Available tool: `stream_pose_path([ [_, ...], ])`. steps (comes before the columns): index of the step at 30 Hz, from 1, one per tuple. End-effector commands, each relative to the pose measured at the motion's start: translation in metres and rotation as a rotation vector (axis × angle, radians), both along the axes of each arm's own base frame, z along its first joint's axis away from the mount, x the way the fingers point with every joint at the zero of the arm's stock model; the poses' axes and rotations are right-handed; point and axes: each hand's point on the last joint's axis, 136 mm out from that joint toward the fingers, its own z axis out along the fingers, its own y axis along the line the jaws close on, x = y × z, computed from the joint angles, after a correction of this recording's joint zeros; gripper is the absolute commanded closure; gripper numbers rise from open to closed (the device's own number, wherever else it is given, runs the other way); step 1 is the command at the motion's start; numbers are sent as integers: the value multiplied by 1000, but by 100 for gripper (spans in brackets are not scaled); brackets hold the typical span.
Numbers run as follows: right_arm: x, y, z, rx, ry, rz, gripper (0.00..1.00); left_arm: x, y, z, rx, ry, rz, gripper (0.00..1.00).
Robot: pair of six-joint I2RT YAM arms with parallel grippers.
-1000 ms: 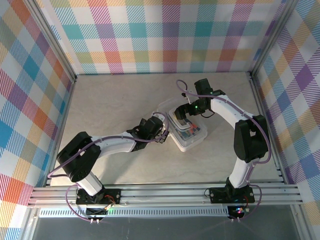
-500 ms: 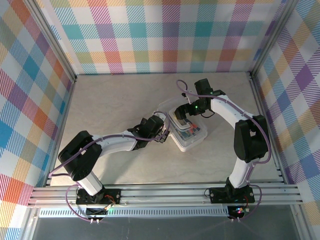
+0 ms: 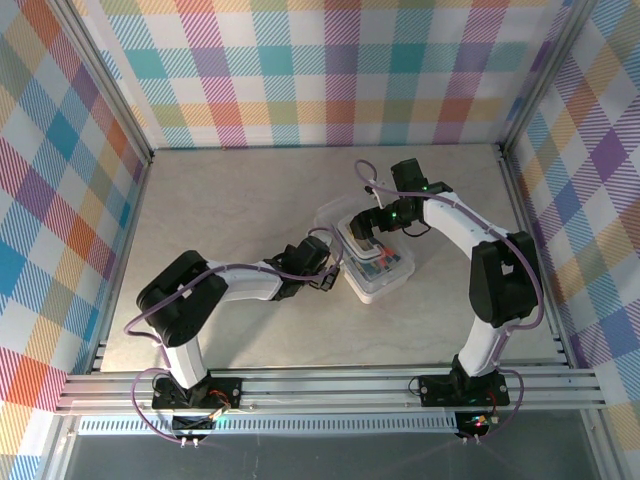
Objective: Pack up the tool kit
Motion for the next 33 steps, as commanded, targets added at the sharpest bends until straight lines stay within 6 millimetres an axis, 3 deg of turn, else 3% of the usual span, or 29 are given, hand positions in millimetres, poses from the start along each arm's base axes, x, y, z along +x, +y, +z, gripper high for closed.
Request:
stream_pose_path([
  [1, -39, 2, -8, 33, 190, 18, 1, 19, -6, 45, -138, -102, 37, 1],
  [3, -14, -6, 29, 79, 114, -30, 1, 24, 7, 71, -153, -137, 54, 0],
  [7, 44, -43, 123, 148, -112, -156, 1, 30, 50, 141, -182, -230, 119, 0],
  [10, 70, -88, 173, 180, -272, -300, 1, 27, 107, 187, -197, -327, 263, 1],
  [12, 75, -120, 186, 160, -391, -391, 1, 19, 154, 202, -190, -409, 399, 1],
  [14, 72, -156, 181, 100, -529, -497, 1, 5, 209, 202, -165, -468, 582, 1],
  [16, 58, -176, 168, 49, -658, -541, 1, -7, 248, 190, -145, -485, 704, 1],
  [17, 48, -182, 162, 28, -739, -547, 1, -11, 261, 182, -141, -488, 735, 1],
  [20, 17, -195, 119, 1, -816, -599, 1, -17, 286, 157, -154, -520, 787, 1],
  [23, -3, -211, 69, -43, -730, -703, 1, -17, 300, 134, -175, -567, 813, 1],
  [25, -11, -212, 46, -37, -702, -726, 1, -14, 303, 120, -174, -547, 815, 1],
  [29, -10, -206, 18, -3, -650, -713, 1, 3, 294, 90, -156, -482, 766, 1],
  [33, -1, -195, 3, 50, -640, -671, 1, 26, 281, 82, -174, -479, 690, 1],
])
